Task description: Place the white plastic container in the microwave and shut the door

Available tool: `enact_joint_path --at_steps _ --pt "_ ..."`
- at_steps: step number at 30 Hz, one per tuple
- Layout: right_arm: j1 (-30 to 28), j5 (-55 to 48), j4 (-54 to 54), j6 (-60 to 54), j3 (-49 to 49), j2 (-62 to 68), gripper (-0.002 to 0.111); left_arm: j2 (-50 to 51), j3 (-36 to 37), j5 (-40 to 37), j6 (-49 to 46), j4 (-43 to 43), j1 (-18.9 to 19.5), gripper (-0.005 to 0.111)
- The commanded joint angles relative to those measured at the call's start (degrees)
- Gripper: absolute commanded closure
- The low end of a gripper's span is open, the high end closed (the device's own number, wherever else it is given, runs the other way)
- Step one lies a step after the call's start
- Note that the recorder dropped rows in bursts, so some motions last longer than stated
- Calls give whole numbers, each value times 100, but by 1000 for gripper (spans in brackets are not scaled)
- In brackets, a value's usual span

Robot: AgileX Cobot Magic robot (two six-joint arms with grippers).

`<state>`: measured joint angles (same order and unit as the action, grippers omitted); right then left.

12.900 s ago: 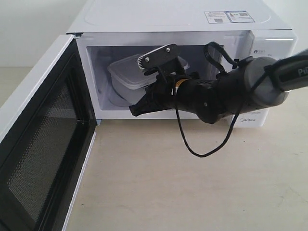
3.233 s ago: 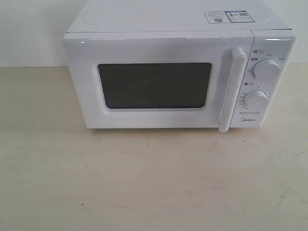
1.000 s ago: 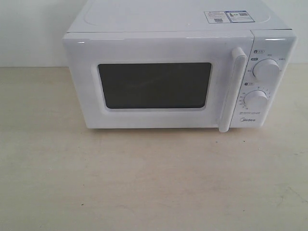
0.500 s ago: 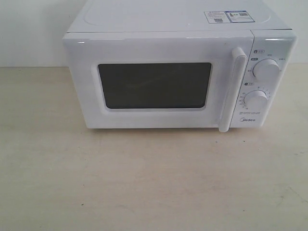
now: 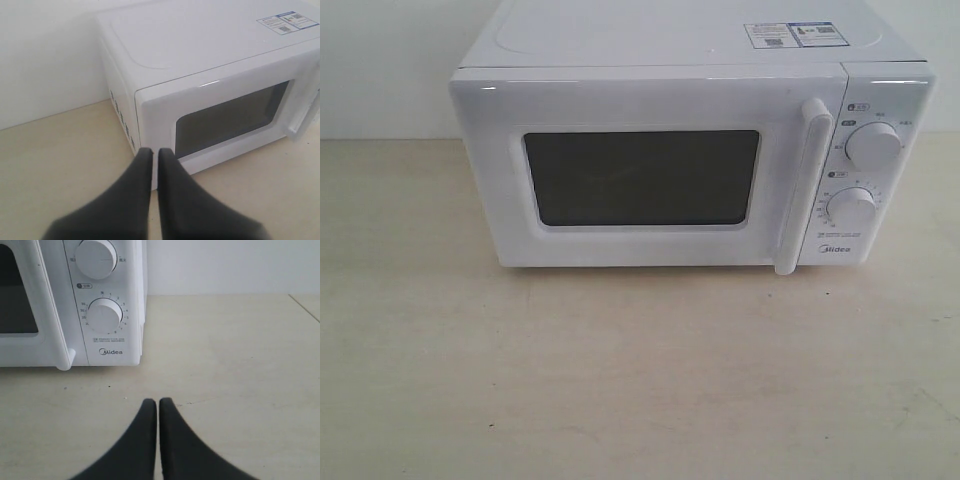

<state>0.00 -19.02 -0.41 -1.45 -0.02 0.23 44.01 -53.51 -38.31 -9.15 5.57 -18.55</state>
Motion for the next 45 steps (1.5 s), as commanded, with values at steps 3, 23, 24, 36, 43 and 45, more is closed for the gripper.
enact_joint_path --at_steps 3,23,24,36,43,45 --pt "-15 13 41 -38 2 -23 108 -21 23 71 56 -27 -29 102" --pt "-15 13 41 -15 2 -23 108 -32 23 71 56 -27 -29 102" --pt "-15 13 41 -15 2 -23 108 -32 48 82 56 -27 -29 102" --pt "-15 13 41 0 2 -23 108 -1422 2829 2691 56 78 992 102" --pt "-15 13 41 0 2 -23 108 -2591 4710 3785 56 88 1244 102" --pt "-15 13 41 0 2 -23 108 -2861 5068 3940 56 122 1299 102"
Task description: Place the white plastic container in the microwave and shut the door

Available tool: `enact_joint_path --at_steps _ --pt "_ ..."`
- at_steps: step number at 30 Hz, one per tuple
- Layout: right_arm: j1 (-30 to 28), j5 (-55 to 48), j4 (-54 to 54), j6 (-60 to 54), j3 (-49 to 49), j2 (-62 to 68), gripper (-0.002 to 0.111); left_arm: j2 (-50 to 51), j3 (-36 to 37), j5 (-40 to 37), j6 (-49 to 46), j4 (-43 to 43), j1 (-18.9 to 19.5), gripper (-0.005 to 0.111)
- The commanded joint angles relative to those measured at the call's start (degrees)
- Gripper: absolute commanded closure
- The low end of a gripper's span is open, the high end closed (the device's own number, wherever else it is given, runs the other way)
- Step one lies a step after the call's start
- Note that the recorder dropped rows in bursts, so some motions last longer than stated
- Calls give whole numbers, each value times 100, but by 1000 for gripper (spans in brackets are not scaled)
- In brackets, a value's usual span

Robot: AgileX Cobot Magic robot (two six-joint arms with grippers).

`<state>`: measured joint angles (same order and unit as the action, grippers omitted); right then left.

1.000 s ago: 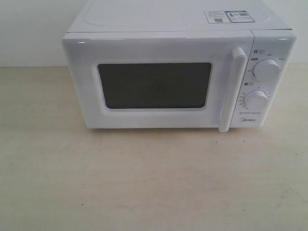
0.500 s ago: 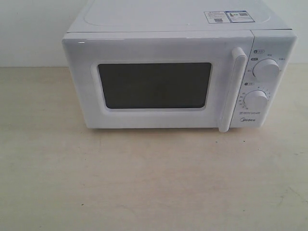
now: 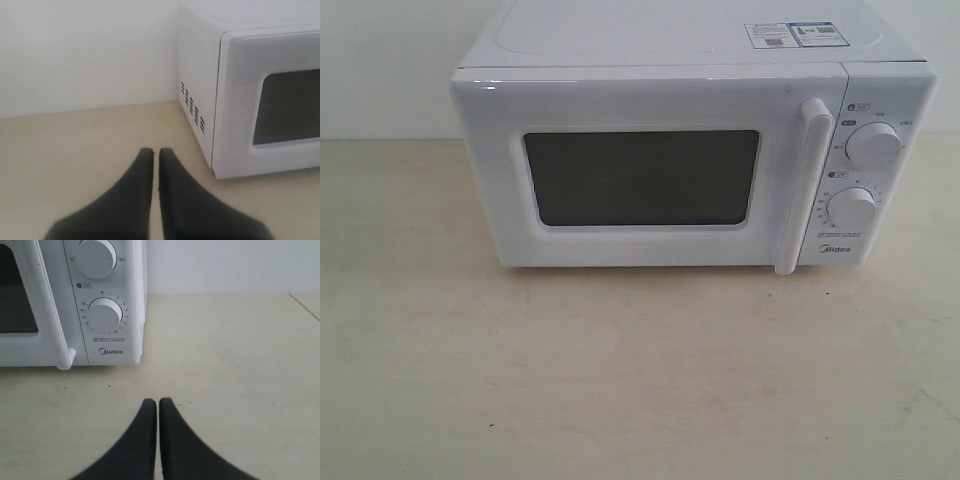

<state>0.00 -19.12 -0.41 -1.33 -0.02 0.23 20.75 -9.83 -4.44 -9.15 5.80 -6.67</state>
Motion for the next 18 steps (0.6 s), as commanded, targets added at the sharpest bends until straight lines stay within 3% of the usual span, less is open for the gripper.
enact_joint_path --at_steps 1,3,11,18 --pt "-15 24 41 -12 2 -23 108 -670 865 591 56 99 141 102" --pt "-15 24 41 -12 2 -23 108 -879 983 604 97 110 179 102" --pt "-15 24 41 -12 2 -23 108 -1424 983 -915 97 127 205 102" --pt "-15 24 41 -12 2 -23 108 -2075 983 -1272 97 127 205 102"
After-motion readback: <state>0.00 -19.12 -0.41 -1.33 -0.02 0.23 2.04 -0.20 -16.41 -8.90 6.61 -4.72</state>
